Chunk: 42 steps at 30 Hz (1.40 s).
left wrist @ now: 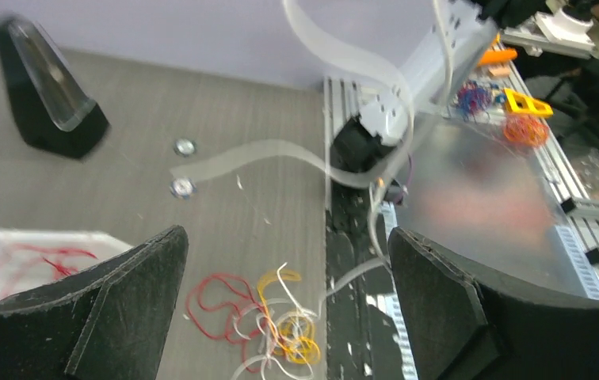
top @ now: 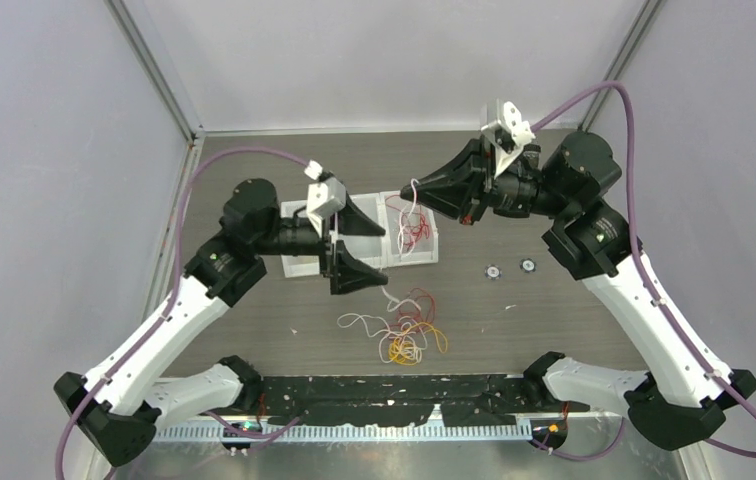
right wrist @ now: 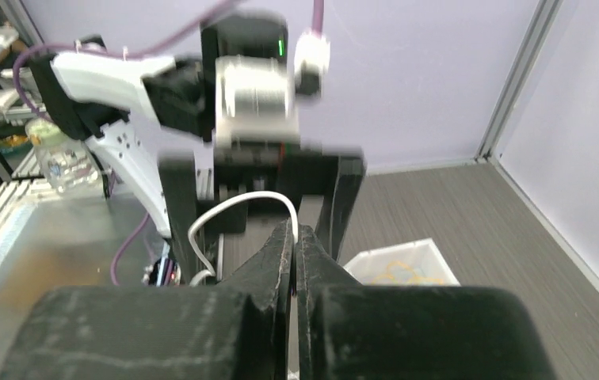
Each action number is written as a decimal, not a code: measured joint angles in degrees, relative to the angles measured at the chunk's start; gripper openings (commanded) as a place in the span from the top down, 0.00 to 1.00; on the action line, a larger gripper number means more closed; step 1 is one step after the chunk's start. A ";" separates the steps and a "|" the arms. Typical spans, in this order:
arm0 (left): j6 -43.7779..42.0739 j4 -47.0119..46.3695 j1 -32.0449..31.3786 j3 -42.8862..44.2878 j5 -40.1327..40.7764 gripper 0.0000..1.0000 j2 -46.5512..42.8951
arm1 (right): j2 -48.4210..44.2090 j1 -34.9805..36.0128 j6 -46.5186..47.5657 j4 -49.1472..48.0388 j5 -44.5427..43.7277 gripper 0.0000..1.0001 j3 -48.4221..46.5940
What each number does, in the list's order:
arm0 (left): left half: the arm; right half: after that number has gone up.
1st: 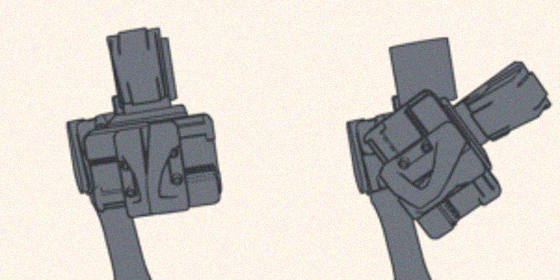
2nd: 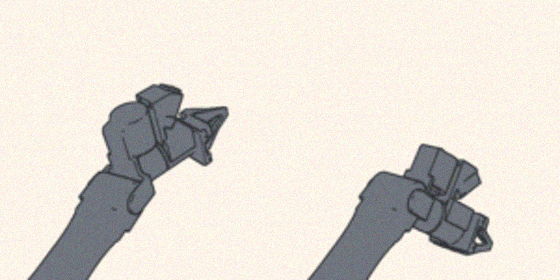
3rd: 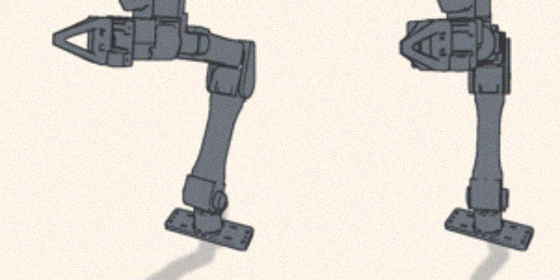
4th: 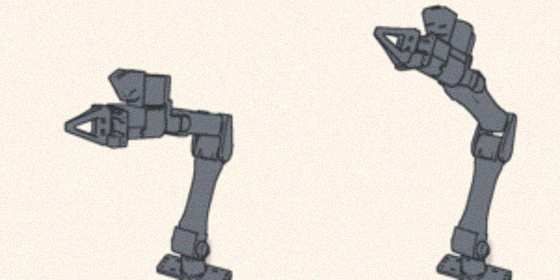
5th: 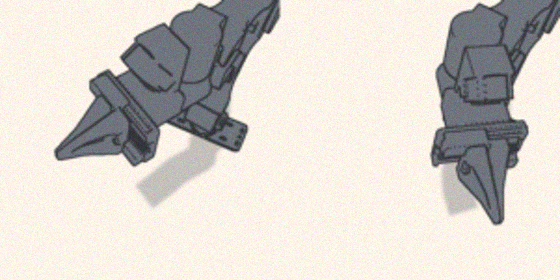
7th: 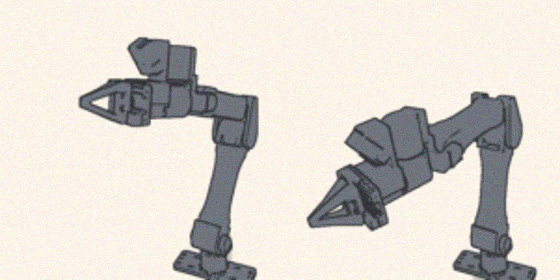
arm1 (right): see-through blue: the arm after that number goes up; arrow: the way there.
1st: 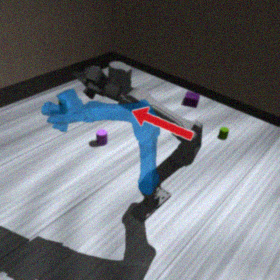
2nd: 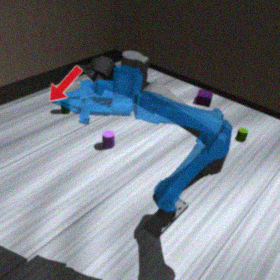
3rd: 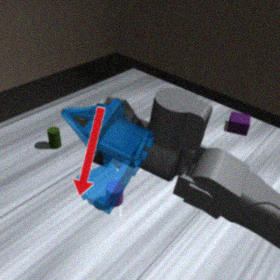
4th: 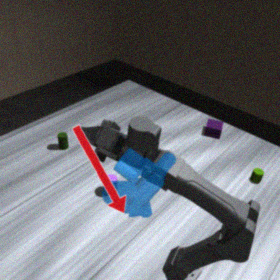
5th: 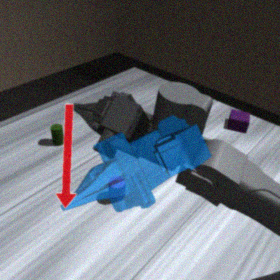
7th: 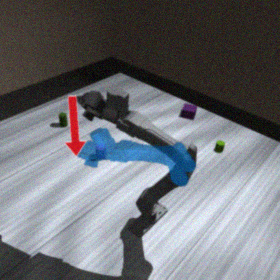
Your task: Untangle the cables
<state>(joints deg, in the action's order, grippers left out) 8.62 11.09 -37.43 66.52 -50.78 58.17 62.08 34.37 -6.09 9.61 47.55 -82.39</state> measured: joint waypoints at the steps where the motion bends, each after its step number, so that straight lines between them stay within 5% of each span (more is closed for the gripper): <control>1: -0.09 -0.07 -0.09 -1.73 -0.39 0.00 0.09 | 0.76 -0.02 -0.66 -0.20 -0.26 0.95 -1.16; 9: -11.47 2.34 -0.35 -20.79 -1.44 0.07 -8.04 | 4.35 -1.51 -6.29 -3.58 -1.73 0.95 -10.38; 20: -9.18 -7.43 -0.55 -21.49 6.23 0.08 -11.21 | 6.21 -1.60 -6.16 -3.85 -4.09 0.94 -7.89; 25: -7.08 -8.76 -0.37 -21.49 12.68 0.00 -10.56 | 9.68 -1.60 -4.94 -3.17 -8.98 0.95 -3.76; 34: -1.22 -4.85 14.62 -22.91 21.81 0.00 -10.12 | 20.52 -1.64 -3.13 -5.92 -18.36 0.95 0.15; 42: -0.09 -1.46 18.51 -24.15 25.62 0.01 -11.87 | 35.10 -2.58 0.44 -13.18 -22.97 0.94 -1.79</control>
<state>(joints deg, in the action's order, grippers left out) 8.54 9.63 -18.92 42.37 -25.17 46.30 97.19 31.79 -5.65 -3.57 24.58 -84.18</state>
